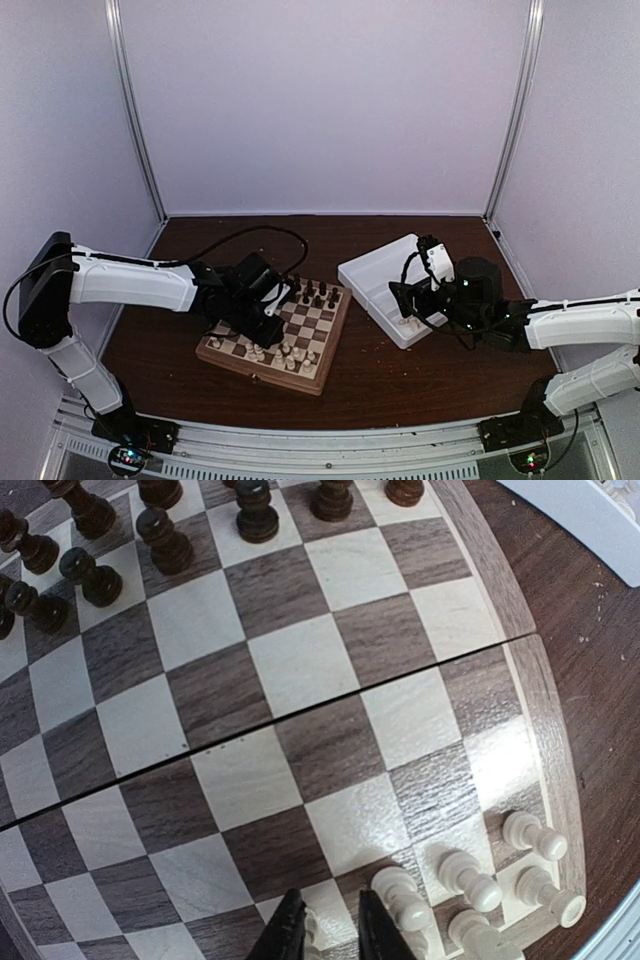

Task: Set up the chess pieces on the board
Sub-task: Place the chess piece on the chessboard.

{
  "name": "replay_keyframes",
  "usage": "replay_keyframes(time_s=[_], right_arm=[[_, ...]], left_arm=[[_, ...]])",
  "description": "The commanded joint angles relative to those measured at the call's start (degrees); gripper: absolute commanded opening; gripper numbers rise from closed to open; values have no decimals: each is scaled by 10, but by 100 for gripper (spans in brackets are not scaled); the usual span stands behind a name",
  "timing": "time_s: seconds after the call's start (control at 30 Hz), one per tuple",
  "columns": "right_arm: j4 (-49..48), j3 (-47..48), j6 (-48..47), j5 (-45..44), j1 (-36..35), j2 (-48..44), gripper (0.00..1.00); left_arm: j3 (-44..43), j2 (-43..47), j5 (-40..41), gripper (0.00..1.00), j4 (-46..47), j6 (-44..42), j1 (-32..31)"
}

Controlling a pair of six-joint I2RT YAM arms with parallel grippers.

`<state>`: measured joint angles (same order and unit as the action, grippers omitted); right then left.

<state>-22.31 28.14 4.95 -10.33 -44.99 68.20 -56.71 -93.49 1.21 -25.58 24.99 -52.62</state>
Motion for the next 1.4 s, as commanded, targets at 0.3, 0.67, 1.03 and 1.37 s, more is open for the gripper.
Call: replay_keyframes(time_s=[0.3, 0.67, 1.03, 1.37], right_arm=[[-1, 9, -1, 6, 2, 3, 100], [0, 8, -2, 8, 2, 4, 100], [0, 10, -2, 9, 2, 5, 100], [2, 12, -1, 13, 2, 7, 100]], left_arm=[[-21, -7, 2, 26, -7, -4, 4], [-34, -17, 8, 28, -5, -8, 9], [-56, 20, 11, 33, -39, -7, 10], [-62, 99, -6, 41, -134, 3, 9]])
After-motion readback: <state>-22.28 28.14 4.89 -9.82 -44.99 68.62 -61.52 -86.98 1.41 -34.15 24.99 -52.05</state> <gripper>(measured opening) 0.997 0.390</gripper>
